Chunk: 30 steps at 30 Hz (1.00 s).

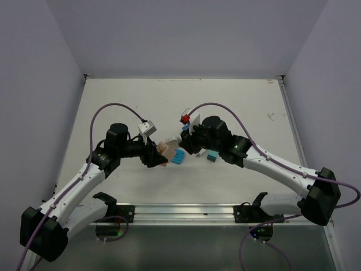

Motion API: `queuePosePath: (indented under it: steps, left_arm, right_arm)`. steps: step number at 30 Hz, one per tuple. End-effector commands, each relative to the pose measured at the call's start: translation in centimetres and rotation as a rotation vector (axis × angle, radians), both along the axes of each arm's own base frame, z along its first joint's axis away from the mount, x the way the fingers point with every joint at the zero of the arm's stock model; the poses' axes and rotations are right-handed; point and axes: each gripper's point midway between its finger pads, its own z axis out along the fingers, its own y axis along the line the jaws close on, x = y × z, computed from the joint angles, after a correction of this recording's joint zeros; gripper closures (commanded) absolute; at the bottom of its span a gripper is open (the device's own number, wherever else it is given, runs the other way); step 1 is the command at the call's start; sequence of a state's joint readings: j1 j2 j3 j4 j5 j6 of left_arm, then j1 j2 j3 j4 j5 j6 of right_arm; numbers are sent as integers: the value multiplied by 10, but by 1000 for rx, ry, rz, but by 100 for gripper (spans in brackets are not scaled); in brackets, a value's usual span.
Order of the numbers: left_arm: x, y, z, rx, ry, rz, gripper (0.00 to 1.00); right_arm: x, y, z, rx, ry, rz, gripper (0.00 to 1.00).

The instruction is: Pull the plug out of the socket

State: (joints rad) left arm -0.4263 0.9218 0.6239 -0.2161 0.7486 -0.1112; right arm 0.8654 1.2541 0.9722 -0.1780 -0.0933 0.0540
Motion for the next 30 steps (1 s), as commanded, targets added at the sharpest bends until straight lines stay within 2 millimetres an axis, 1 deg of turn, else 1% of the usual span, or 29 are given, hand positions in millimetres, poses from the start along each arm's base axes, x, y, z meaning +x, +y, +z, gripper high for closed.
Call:
queuePosePath:
  steps: [1, 7, 9, 11, 12, 13, 14, 15, 17, 19, 22, 24, 25, 26, 27, 29, 30]
  left_arm:
    - [-6, -9, 20, -72, -77, -89, 100]
    - [-11, -11, 25, -92, -86, -120, 100]
    - [-12, -11, 25, -93, -85, -123, 100]
    - [-13, -11, 24, -92, -86, -127, 100]
    - [-12, -12, 24, -92, -86, -129, 100]
    - [-13, -11, 24, -91, -84, -130, 100]
    - [-13, -12, 23, -91, -84, -134, 100]
    - [-13, -12, 23, -93, -84, -137, 100]
    - [-14, -12, 24, -93, -89, -144, 100]
    - [-14, -12, 23, -92, -87, -149, 100]
    - [-15, -12, 23, -92, -86, -151, 100]
    - [-15, -12, 22, -91, -86, -153, 100]
    - [-15, -12, 21, -89, -86, -151, 100]
    - [-13, -11, 21, -83, -90, -141, 100]
    - [-12, -11, 20, -79, -94, -137, 100]
    - [-11, -10, 20, -72, -108, -129, 100]
    - [-10, -10, 21, -72, -117, -126, 100]
  right_arm:
    - [17, -8, 29, 13, -79, -53, 62]
    - [20, -12, 28, 8, -75, -43, 62]
    - [16, -10, 29, 16, -55, -11, 61]
    - [13, -11, 31, 4, -73, 40, 58]
    - [8, -11, 32, 9, -60, 74, 57]
    - [6, -11, 33, 8, -61, 93, 54]
    - [4, -12, 38, 16, -65, 111, 52]
    - [-1, -12, 38, 20, -49, 141, 50]
    - [-3, -13, 41, 25, -47, 175, 47]
    - [-8, -14, 41, 30, -24, 222, 44]
    - [-13, -12, 41, 34, -1, 287, 36]
    - [-11, -11, 39, 27, 13, 305, 29]
    - [-14, -9, 39, 30, 18, 334, 29]
    - [-13, -7, 44, 38, 13, 350, 28]
    - [-13, -5, 39, 26, 35, 362, 28]
    - [-11, -1, 45, 30, 25, 387, 28]
    - [-10, 0, 40, 16, 46, 394, 28]
